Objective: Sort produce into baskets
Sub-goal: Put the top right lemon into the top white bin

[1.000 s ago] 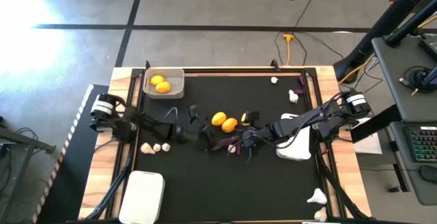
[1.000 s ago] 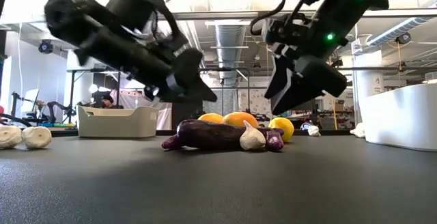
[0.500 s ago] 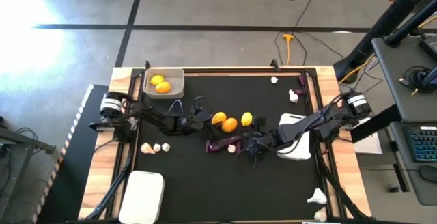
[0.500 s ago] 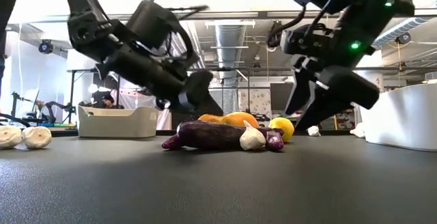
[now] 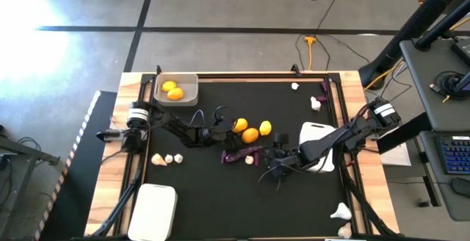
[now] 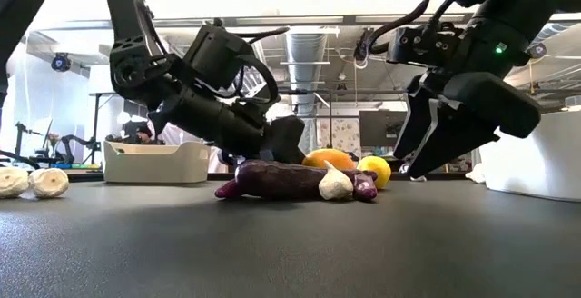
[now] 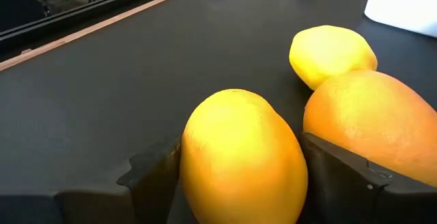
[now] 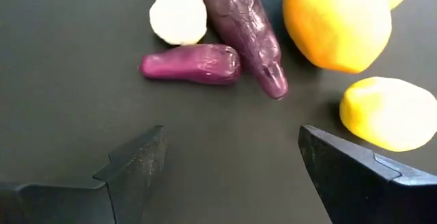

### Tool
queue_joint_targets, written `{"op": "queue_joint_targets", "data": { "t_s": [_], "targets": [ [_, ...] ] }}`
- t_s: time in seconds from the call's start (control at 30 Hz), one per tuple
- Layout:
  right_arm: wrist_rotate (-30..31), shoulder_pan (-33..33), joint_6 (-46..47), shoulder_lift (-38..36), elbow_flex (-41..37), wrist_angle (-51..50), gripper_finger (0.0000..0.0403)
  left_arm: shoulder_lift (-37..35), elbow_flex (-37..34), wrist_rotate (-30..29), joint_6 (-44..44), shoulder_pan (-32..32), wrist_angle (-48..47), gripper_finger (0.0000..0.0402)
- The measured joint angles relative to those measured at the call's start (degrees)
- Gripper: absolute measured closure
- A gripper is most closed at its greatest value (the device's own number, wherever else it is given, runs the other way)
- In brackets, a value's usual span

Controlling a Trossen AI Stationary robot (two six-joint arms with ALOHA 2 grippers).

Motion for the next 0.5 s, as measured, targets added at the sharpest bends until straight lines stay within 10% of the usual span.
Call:
{"op": "queue_joint_targets", "data": {
  "t_s": [0.5],
  "targets": [
    [0.09,-3.19,-0.60,0.07,7.22,-0.52,0.0078,-11.10,-8.06,-3.45,3.58,-1.74,-5.28,0.0169]
  ]
}}
